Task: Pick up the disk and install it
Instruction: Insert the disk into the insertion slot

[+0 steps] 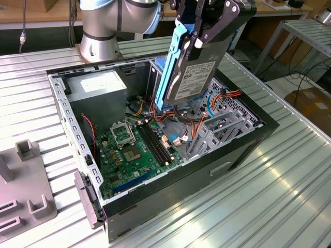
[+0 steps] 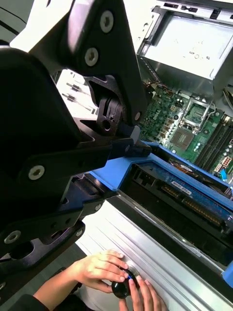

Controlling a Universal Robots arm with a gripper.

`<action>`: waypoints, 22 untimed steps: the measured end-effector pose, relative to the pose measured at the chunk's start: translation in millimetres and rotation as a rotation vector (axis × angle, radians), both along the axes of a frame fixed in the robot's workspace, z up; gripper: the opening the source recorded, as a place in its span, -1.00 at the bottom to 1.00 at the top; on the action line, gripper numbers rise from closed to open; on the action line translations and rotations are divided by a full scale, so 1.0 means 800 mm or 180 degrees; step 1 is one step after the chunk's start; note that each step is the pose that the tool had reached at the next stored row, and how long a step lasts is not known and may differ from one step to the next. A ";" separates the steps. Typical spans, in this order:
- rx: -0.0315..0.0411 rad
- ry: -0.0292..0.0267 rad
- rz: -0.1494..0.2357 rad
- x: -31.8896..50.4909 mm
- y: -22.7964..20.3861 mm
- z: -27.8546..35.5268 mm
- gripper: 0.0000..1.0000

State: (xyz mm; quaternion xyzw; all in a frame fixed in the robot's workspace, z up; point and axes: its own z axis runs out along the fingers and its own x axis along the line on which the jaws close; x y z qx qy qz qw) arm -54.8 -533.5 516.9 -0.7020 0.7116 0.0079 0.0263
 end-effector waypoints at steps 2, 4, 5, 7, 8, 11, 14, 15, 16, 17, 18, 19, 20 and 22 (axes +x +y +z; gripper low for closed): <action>0.0000 0.0000 0.0000 0.001 -0.0014 -0.0002 -0.26; 0.0001 0.0000 0.0000 0.001 -0.0056 -0.0003 -0.26; 0.0001 0.0000 0.0000 0.001 -0.0077 -0.0004 -0.26; 0.0000 0.0000 0.0000 0.001 -0.0145 -0.0004 -0.26; 0.0001 0.0000 0.0000 0.001 -0.0170 -0.0005 -0.26; 0.0000 0.0000 0.0000 0.001 -0.0208 -0.0005 -0.26; 0.0000 0.0000 0.0000 0.001 -0.0208 -0.0004 -0.26; 0.0000 0.0000 0.0000 0.001 -0.0209 -0.0004 -0.26; 0.0001 0.0000 0.0000 0.004 -0.0210 -0.0005 -0.26; 0.0001 0.0000 0.0000 0.010 -0.0210 -0.0005 -0.26; 0.0001 0.0000 0.0000 0.014 -0.0211 -0.0006 -0.26; 0.0001 0.0000 0.0000 0.018 -0.0213 -0.0008 -0.26; 0.0001 0.0000 0.0000 0.022 -0.0215 -0.0011 -0.26; 0.0000 0.0000 0.0000 0.028 -0.0224 -0.0015 -0.26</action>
